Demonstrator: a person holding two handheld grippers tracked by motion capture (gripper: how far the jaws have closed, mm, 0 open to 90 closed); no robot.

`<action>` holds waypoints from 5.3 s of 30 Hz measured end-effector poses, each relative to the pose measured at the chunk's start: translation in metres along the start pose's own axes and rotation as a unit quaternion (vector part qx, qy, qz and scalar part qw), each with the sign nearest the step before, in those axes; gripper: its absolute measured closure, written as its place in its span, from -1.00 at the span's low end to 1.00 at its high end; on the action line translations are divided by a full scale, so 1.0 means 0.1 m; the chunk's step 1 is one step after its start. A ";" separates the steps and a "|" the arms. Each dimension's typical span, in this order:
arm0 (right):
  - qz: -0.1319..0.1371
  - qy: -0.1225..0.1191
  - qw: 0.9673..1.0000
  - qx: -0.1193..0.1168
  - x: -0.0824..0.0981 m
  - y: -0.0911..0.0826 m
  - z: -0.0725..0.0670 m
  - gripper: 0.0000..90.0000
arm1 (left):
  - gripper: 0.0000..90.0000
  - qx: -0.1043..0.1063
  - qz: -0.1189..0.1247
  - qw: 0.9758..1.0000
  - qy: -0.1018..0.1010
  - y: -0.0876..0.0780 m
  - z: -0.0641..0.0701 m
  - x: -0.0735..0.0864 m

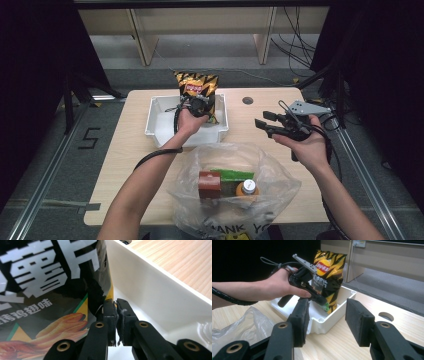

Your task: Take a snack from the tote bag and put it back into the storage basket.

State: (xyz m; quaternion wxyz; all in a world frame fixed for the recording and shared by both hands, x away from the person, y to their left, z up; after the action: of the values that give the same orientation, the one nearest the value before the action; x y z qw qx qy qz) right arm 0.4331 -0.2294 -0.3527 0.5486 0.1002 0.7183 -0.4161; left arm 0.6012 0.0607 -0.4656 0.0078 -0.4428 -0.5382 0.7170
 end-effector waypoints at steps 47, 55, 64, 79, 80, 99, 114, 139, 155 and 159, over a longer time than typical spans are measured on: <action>-0.031 -0.018 0.999 -0.015 0.03 0.02 -0.13 0.35 | 0.49 0.002 0.041 0.999 -0.005 -0.87 0.01 0.30; -0.049 -0.046 0.996 -0.050 0.07 -0.08 -0.23 0.48 | 0.33 0.016 0.070 0.997 -0.016 -1.34 0.11 0.67; -0.064 -0.067 0.991 -0.094 0.17 -0.18 -0.44 0.48 | 0.04 0.040 0.111 0.992 -0.043 -1.76 0.32 1.26; -0.127 -0.089 0.978 -0.141 0.38 -0.10 -0.56 0.32 | -0.20 0.003 0.143 0.985 -0.095 -2.14 0.57 2.19; -0.117 -0.084 0.977 -0.158 0.38 -0.08 -0.56 0.32 | -0.21 0.002 0.144 0.985 -0.099 -2.16 0.57 2.20; -0.136 -0.089 0.973 -0.166 0.40 -0.06 -0.53 0.30 | -0.22 -0.005 0.150 0.983 -0.103 -2.10 0.51 2.20; -0.135 -0.121 0.966 -0.186 0.40 0.02 -0.63 0.34 | -0.22 -0.005 0.149 0.984 -0.103 -2.10 0.54 2.23; -0.132 -0.139 0.962 -0.194 0.28 -0.07 -0.65 0.44 | -0.23 -0.005 0.149 0.984 -0.100 -2.11 0.57 2.21; -0.187 -0.144 0.947 -0.219 0.44 0.14 -0.59 0.52 | -0.23 -0.005 0.152 0.983 -0.099 -2.10 0.56 2.22; -0.188 -0.140 0.947 -0.221 0.46 0.15 -0.61 0.52 | -0.23 -0.005 0.150 0.984 -0.100 -2.10 0.56 2.22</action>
State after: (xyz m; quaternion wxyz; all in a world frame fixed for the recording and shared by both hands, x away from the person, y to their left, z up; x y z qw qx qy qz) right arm 0.3820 -0.1909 -0.3970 0.5638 -0.2194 0.7141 -0.3522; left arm 0.3324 0.2149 -0.4397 -0.1559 -0.4451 -0.4674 0.7477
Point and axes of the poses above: each handheld gripper's, and its own axes: y roughly forward along the jaws, x roughly out of its underside, z roughly to its right, the point moved 1 cm from there along y, roughly forward along the jaws, and after that the axes turned 9 degrees about -z, right-handed, at the moved point
